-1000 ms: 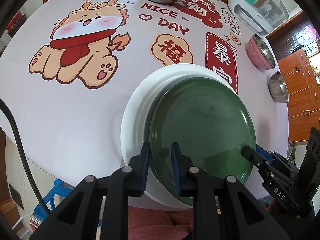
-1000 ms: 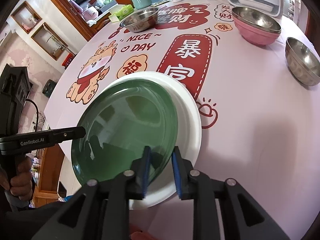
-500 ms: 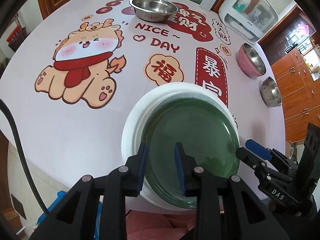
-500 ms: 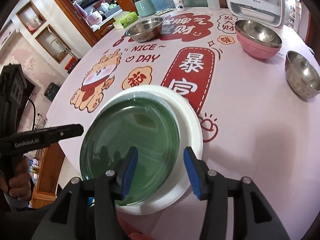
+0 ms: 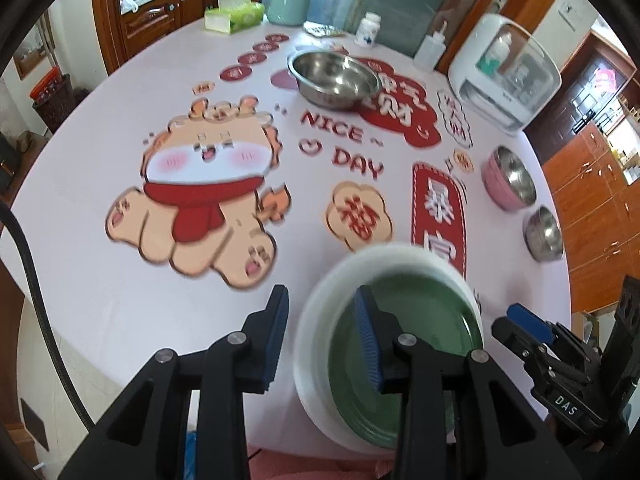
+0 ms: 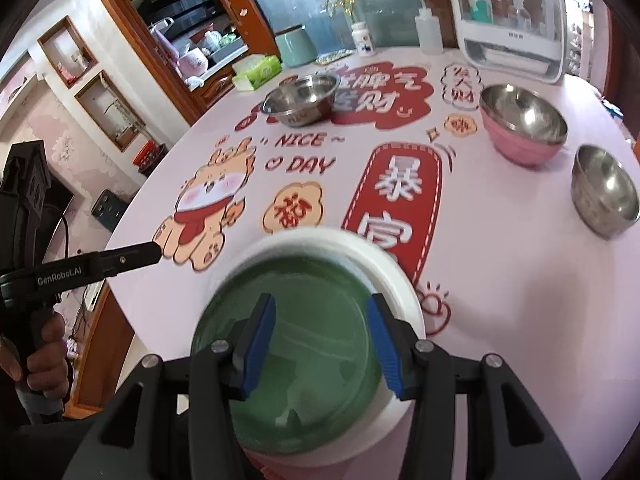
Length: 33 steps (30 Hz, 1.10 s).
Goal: Organize plates and bowls
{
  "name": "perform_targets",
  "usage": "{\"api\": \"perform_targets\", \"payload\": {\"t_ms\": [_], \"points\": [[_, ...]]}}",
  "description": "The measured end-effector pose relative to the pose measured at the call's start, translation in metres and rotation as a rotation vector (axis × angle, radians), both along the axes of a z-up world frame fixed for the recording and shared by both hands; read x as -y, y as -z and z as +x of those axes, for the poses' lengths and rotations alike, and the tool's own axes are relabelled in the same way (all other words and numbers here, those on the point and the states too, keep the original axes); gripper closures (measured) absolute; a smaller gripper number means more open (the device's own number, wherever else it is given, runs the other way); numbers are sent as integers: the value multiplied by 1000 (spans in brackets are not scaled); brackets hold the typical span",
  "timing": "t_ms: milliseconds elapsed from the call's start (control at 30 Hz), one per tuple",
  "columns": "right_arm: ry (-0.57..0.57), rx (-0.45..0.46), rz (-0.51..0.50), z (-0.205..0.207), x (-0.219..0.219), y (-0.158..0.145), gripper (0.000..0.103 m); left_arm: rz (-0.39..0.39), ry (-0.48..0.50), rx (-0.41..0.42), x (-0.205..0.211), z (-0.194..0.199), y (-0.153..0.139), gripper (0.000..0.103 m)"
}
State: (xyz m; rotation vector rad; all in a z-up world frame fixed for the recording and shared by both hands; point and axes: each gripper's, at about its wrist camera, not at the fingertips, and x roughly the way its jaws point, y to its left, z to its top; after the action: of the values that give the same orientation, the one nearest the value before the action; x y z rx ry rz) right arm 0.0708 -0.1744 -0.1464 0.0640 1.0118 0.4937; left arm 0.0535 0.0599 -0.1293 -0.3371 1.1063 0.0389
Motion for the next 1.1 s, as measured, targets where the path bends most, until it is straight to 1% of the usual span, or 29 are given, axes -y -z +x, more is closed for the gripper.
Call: {"api": "perform_targets", "payload": {"t_ms": [100,167,233,300,367,433,500,600,633,700,767,867,967,1100], "points": [[28,11,1,3,-7,-7,53,2,9,19,-14,10,-6,69],[61,16,3,4,-12,-13,44,10,21,23,-23,17,-9,69],[88,28,10,5,-15,-17,44,15,36,27,-33,26,-12,69],[119,30,20,8,-19,-21,43,23,49,33,-41,34,-16,65],[152,30,31,12,-23,-25,42,26,61,42,-48,40,-18,54],[176,31,34,16,-29,-28,41,33,74,44,-55,48,-20,53],[198,38,31,20,-34,-31,41,41,84,27,-63,58,-21,46],[215,43,29,26,-44,-33,39,41,94,20,-73,69,-21,45],[221,44,27,29,-48,-35,38,47,98,17,-78,75,-22,43],[232,47,26,35,-56,-37,37,53,110,11,-84,83,-22,35],[239,51,21,41,-63,-39,36,56,126,6,-93,93,-22,32],[257,56,17,53,-73,-41,36,60,147,-1,-105,108,-23,31],[279,72,12,66,-83,-44,36,64,166,-3,-116,124,-25,25],[303,86,12,86,-98,-49,36,72,200,4,-129,146,-29,25]]}}
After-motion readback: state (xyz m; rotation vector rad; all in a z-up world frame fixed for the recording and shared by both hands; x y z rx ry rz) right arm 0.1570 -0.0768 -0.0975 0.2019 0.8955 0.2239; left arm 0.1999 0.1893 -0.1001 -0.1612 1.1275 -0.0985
